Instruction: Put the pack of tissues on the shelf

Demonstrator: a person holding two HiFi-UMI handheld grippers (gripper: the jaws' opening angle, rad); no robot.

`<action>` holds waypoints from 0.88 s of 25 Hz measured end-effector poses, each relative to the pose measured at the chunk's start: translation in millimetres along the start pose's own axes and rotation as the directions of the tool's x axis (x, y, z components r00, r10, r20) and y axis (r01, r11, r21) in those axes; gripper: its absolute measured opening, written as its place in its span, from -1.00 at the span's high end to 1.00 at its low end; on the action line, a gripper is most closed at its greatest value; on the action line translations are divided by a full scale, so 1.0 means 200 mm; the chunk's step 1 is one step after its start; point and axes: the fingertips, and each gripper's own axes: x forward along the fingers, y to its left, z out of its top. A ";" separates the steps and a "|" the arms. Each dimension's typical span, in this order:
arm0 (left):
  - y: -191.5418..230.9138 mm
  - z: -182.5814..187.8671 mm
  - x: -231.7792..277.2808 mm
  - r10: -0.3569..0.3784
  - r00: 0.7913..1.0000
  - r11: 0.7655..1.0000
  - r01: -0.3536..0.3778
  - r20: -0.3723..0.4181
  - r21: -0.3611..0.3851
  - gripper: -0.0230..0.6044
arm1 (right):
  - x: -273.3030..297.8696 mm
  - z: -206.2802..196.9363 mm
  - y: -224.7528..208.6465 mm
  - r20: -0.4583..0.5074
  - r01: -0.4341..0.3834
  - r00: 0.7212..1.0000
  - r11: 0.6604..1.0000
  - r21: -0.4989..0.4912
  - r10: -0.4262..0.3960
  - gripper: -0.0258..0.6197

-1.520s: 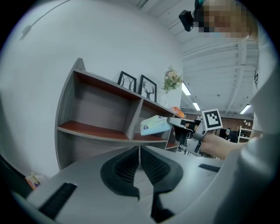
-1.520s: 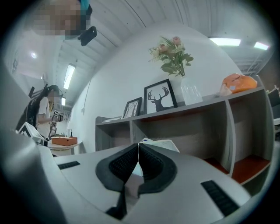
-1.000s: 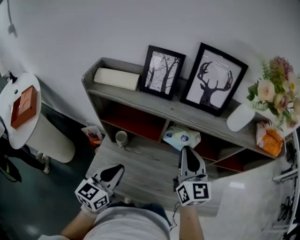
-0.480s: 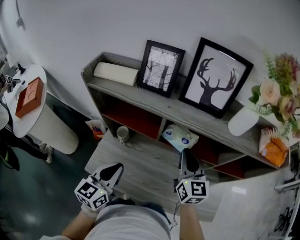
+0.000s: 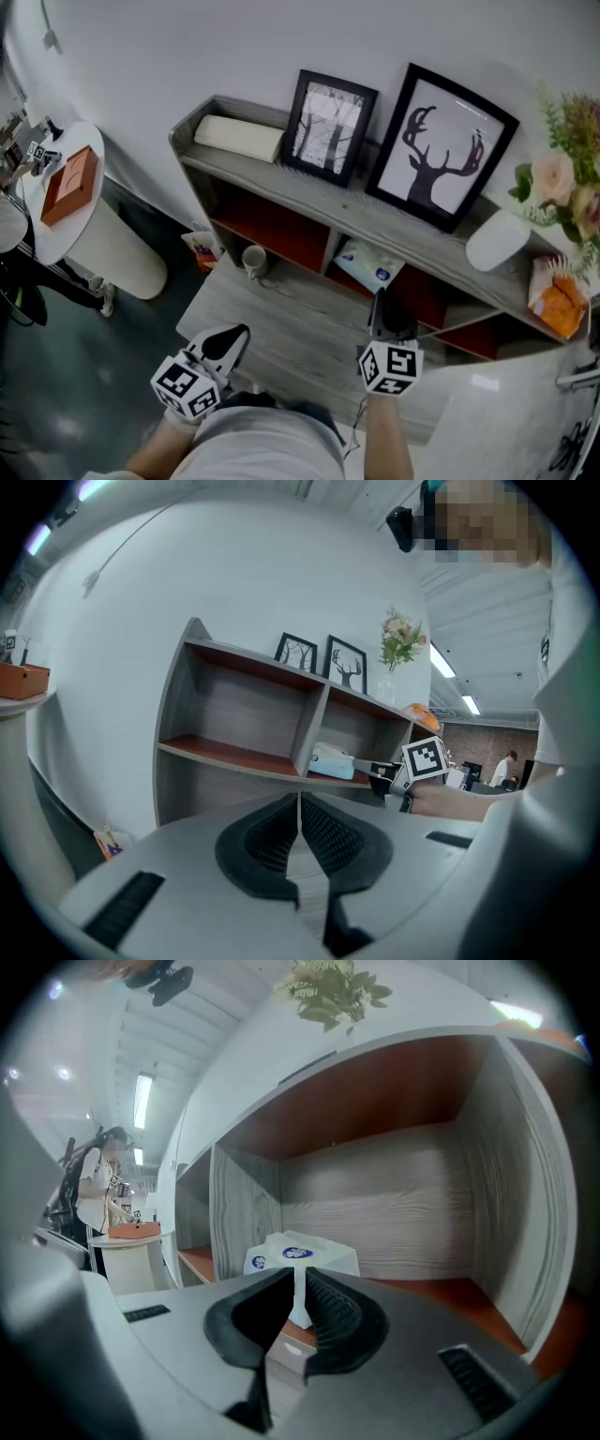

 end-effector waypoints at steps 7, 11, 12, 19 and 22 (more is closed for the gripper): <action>0.02 -0.02 -0.02 0.021 1.000 1.000 -0.021 -0.007 -0.010 0.85 | 0.04 -0.01 -0.05 -0.018 0.035 0.999 0.999 -0.003 -0.035 0.84; 0.02 -0.02 -0.02 0.024 1.000 1.000 -0.024 -0.007 -0.012 0.85 | 0.04 -0.03 -0.05 -0.025 0.040 0.999 0.999 0.007 -0.040 0.71; 0.02 -0.02 -0.02 0.024 1.000 1.000 -0.024 -0.006 -0.012 0.84 | 0.04 -0.03 -0.05 -0.028 0.038 0.999 0.999 0.012 -0.037 0.60; 0.02 -0.02 0.00 0.012 1.000 1.000 -0.012 -0.006 -0.013 0.85 | 0.03 -0.01 -0.05 -0.010 0.033 0.999 0.999 0.033 -0.032 0.49; 0.01 -0.01 0.02 -0.004 1.000 1.000 0.003 -0.006 -0.010 0.85 | -0.01 0.04 -0.04 0.012 0.031 0.999 0.999 0.039 -0.032 0.49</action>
